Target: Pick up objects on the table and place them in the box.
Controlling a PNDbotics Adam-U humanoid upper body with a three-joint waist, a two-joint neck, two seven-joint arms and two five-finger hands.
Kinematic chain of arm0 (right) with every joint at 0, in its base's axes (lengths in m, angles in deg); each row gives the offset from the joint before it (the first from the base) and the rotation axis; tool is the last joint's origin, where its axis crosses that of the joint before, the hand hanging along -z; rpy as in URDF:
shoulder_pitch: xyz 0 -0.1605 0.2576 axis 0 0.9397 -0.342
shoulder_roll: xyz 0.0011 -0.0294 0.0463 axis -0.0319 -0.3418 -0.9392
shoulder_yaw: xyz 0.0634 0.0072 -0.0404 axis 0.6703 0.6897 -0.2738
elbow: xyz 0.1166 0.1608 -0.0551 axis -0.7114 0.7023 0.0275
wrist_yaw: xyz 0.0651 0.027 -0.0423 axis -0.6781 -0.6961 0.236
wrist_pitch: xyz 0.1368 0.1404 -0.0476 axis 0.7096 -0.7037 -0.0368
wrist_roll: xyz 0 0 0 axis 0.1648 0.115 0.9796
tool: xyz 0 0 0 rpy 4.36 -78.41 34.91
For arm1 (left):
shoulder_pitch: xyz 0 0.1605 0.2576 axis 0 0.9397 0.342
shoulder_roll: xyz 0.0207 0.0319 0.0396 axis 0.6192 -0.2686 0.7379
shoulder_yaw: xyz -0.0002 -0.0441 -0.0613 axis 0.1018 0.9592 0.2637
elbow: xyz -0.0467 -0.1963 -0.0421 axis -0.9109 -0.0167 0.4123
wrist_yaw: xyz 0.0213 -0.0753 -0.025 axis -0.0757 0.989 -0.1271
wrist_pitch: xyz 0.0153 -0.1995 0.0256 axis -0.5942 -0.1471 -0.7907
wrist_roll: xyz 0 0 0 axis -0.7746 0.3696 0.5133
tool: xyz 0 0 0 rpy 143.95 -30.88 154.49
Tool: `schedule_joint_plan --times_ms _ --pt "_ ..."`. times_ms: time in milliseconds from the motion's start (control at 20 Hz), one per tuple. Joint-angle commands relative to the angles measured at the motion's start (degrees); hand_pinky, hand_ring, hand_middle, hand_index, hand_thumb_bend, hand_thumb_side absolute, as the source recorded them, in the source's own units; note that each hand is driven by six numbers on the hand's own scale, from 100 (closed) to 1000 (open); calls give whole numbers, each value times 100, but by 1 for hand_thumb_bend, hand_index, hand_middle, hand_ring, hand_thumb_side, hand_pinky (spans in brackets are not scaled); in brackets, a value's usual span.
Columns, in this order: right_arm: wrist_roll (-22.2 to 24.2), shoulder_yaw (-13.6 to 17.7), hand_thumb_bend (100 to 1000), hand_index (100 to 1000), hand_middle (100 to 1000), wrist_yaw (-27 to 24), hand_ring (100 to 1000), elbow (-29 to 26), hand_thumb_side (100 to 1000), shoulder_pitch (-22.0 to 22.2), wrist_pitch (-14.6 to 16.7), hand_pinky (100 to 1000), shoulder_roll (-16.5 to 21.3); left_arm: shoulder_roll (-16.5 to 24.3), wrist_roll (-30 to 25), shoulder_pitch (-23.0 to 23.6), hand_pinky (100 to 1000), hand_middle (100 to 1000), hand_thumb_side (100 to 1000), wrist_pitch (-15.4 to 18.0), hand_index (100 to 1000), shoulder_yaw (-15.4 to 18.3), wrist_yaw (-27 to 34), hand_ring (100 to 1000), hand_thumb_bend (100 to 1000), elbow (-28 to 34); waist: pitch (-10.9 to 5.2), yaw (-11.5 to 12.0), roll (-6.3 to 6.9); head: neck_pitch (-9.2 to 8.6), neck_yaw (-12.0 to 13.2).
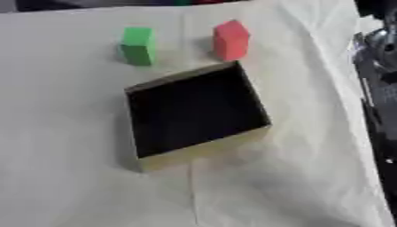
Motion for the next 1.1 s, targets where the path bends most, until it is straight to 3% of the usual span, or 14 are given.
schedule_joint_plan --times_ms 50,450,900,1100 --pt "-9 54 100 951 658 12 722 -51 997 -77 6 861 103 92 12 -60 770 690 845 7 885 58 -1 650 132 81 -118 -2 -2 -58 32" --pt "26 -25 100 954 664 -2 728 30 992 -248 12 862 51 90 1 -66 770 690 843 11 884 52 3 651 132 81 -144 18 -7 50 29" --pt "94 -539 100 982 752 -80 790 929 1000 -1301 -197 882 -433 81 -77 -48 771 691 840 24 885 4 53 653 136 81 -293 120 8 204 -31" --pt "95 -485 100 986 776 -210 806 1473 1000 -1845 -510 898 -843 78 -113 -50 771 691 840 30 884 -17 76 653 135 81 -324 134 -1 225 -51"
